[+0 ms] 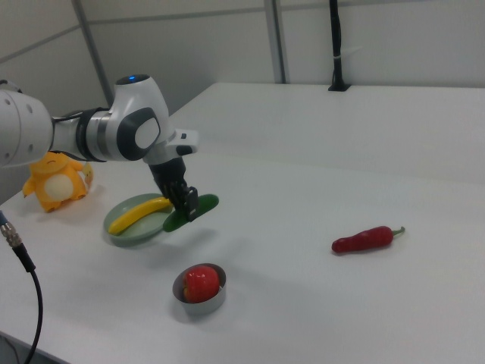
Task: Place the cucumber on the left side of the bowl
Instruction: 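Lift the cucumber and carry it toward the metal bowl, then lower the cucumber onto the table beside the bowl and open the gripper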
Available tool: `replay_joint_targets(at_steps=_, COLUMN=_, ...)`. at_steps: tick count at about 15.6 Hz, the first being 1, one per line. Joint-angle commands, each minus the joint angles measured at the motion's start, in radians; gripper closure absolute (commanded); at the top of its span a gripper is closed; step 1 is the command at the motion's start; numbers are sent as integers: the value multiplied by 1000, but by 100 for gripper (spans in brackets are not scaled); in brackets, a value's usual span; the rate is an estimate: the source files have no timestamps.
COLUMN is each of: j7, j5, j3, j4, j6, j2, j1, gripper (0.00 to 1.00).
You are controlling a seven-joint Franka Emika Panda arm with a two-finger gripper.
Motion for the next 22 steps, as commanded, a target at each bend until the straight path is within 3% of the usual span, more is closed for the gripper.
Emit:
replay_joint_targets(at_steps=1, j7=-138, j5=-7, j3=6, j4=-67, j6=-121, j2=-76, j1=-4, gripper=81)
replay_joint_targets(at_steps=7, j7=-413, j5=-7, j3=6, j4=-90, j6=-278, j2=-70, j1=-7, gripper=80)
replay_joint_targets(at_steps=12, j7=-507, j5=-10, j3=6, j4=-120, j6=-286, j2=-60, j1=-7, gripper=79)
replay_joint_targets(at_steps=13, j7=-508, j5=-10, j3=6, j4=-121, j6=-286, j2=-60, j1=-9, gripper=73)
replay_joint_targets(at_steps=14, j7=-508, j5=-10, j3=6, j4=-119, j6=-284, j2=-60, j1=-9, gripper=57)
replay_joint_targets(at_steps=16, j7=-508, j5=-11, j3=6, j4=-117, j6=-284, j2=-59, j1=-13, gripper=4)
replay_joint_targets(at_steps=17, j7=-508, j5=-10, j3=6, j4=-116, j6=-284, j2=-59, j1=-13, gripper=0)
replay_joint_targets(at_steps=22, j7=-496, j5=-10, j3=6, j4=-111, j6=-284, j2=-62, j1=-13, gripper=0)
